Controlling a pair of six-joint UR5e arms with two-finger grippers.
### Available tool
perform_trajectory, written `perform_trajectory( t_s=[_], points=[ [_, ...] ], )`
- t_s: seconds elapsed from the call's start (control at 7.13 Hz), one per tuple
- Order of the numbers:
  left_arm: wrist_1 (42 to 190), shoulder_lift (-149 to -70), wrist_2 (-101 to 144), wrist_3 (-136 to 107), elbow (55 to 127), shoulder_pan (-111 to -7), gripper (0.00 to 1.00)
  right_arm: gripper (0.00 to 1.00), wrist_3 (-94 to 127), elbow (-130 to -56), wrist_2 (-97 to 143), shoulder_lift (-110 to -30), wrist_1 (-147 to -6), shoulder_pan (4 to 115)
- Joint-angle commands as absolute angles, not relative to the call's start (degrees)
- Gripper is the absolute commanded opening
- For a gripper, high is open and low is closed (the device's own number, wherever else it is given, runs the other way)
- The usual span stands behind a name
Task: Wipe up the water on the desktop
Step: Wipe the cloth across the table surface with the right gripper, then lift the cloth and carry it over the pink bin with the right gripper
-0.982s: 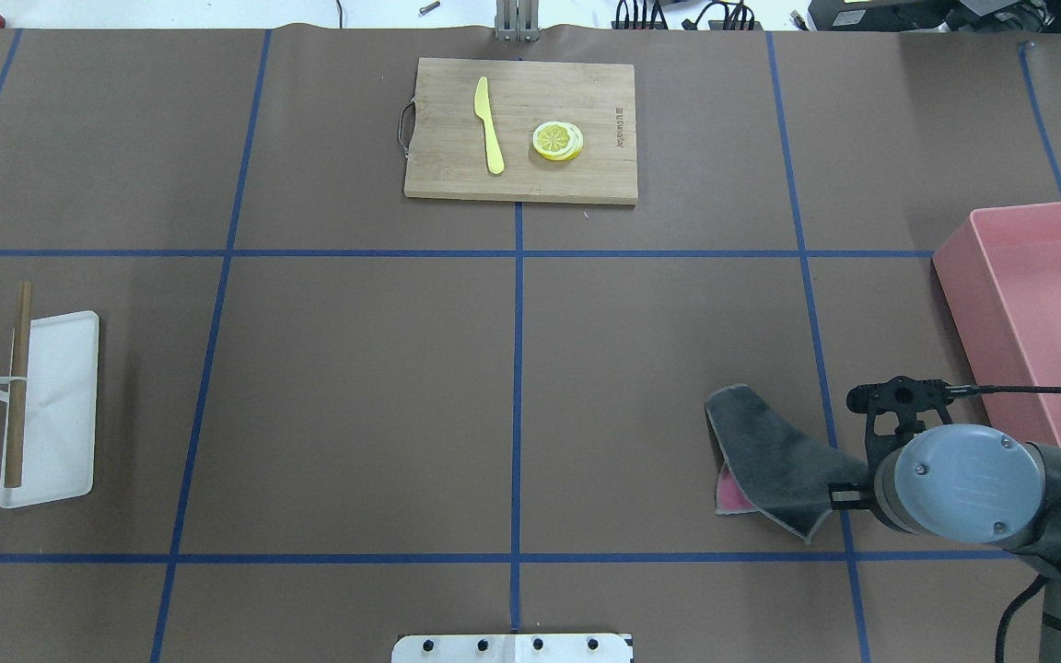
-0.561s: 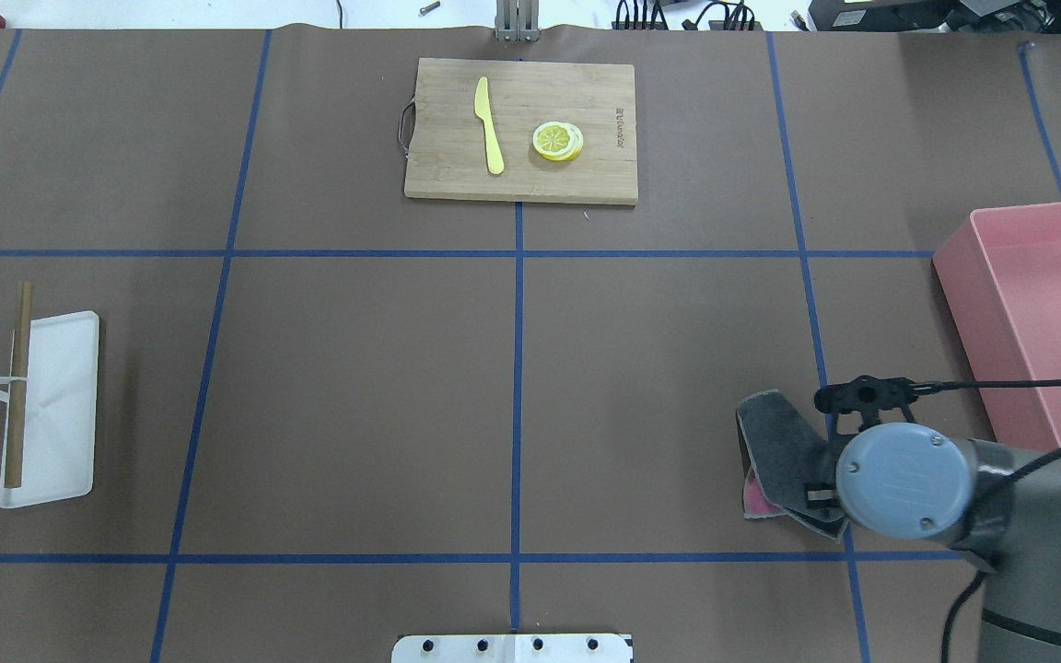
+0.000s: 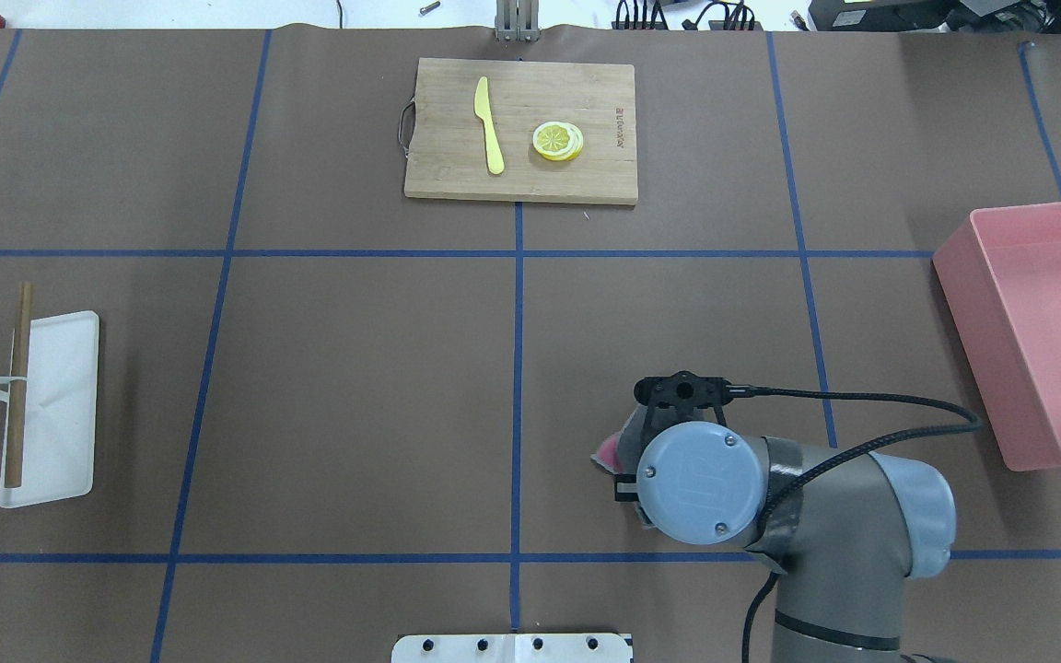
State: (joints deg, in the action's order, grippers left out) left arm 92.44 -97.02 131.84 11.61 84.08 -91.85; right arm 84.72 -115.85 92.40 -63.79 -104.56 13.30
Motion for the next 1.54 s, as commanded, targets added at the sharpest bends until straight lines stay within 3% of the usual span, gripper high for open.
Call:
perform_trajectory(
  t_s=[0.0, 0.28, 0.7, 1.12, 1.4],
  points=[
    [92.3, -97.0, 131.8, 11.6, 84.2, -91.8, 0.99, 0.0, 91.9, -112.9, 89.8, -60.6, -93.0, 11.2],
    [92.2, -97.0, 131.8, 11.6, 84.3, -91.8, 0.99, 0.0, 93.9, -113.6, 87.1, -60.7, -85.0, 10.9],
    [93.3, -95.9, 131.9, 3.8, 84.5, -91.8, 0.99, 0.0, 91.4, -122.0, 90.6, -64.7, -86.3, 16.6],
    [93.5, -95.8, 134.0, 3.4, 84.6, -91.8, 0.99, 0.0, 68.8, -128.3, 108.9, -66.8, -105.3, 36.8],
    [93.6, -95.6, 134.0, 3.4, 84.6, -91.8, 0.99, 0.0, 50.6, -129.5, 115.7, -75.3, -109.3, 49.3]
  ],
)
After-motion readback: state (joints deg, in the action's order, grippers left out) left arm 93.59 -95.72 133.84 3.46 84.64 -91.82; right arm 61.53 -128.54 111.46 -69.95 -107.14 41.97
